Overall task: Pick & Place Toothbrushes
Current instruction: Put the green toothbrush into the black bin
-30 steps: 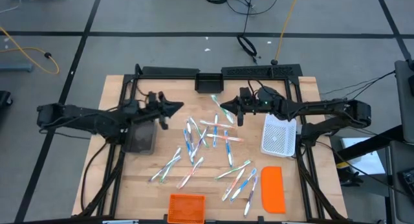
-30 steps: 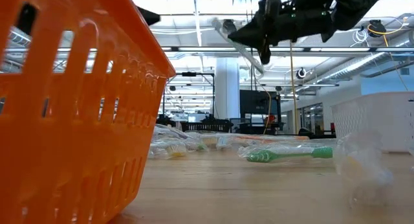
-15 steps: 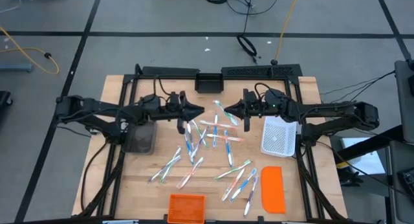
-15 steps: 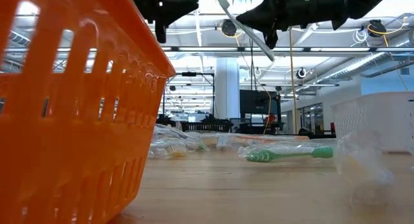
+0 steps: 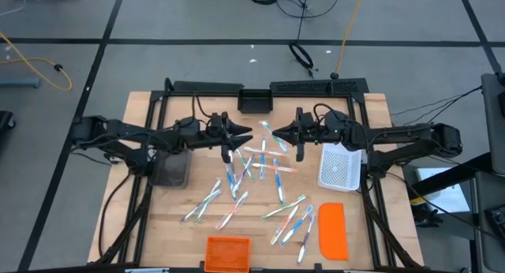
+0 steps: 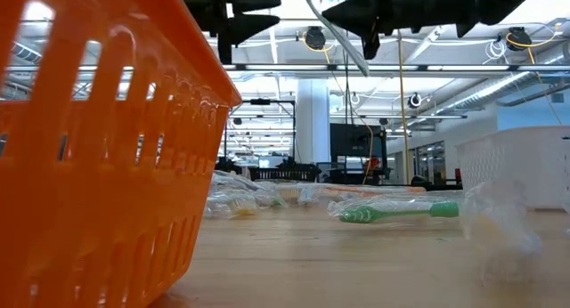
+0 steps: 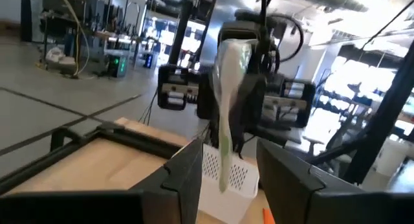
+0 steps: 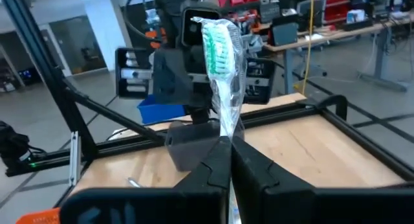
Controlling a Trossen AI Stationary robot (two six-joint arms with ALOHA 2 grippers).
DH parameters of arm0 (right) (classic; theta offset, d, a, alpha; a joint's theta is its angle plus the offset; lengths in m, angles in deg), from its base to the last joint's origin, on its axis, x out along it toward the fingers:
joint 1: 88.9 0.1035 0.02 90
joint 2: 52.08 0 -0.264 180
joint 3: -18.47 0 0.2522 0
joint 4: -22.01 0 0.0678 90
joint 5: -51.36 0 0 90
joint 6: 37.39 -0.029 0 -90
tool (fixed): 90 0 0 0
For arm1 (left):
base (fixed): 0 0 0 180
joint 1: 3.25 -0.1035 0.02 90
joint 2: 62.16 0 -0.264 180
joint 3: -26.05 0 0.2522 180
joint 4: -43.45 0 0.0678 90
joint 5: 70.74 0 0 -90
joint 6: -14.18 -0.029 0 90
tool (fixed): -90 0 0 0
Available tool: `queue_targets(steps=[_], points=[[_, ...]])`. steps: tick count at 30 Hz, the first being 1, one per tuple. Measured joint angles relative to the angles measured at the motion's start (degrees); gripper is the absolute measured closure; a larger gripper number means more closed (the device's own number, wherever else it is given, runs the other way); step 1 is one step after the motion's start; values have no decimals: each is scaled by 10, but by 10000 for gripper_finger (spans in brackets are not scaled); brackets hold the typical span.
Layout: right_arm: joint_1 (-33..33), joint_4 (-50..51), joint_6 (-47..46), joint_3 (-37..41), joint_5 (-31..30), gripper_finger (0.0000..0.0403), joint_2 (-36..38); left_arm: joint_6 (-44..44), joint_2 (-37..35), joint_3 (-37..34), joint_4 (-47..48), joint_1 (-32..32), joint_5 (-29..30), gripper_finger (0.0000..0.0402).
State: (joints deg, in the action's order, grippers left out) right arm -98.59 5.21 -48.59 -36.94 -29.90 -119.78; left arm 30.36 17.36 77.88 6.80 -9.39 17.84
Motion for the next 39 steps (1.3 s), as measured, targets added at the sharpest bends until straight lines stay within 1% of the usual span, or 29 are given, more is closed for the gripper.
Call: queue_targets(steps=[9, 11, 17, 21, 32, 35, 39], points=[[6, -14, 0, 0, -5, 403, -9, 0, 67, 58, -6, 4, -3, 252], [9, -14, 0, 0, -14, 403, -9, -1, 77, 66, -1, 5, -11, 252], [9, -9, 1, 0, -13, 403, -9, -1, 103, 99, -4, 5, -16, 252], [10, -9, 1, 0, -13, 403, -9, -9, 114, 114, -2, 5, -16, 252], [13, -4, 3, 0, -13, 403, -9, -21, 114, 115, -8, 5, -11, 252], [13, -5, 4, 0, -14, 403, -9, -22, 114, 115, -8, 5, -11, 263], [14, -5, 4, 0, -14, 403, -9, -22, 114, 115, -8, 5, -10, 297]])
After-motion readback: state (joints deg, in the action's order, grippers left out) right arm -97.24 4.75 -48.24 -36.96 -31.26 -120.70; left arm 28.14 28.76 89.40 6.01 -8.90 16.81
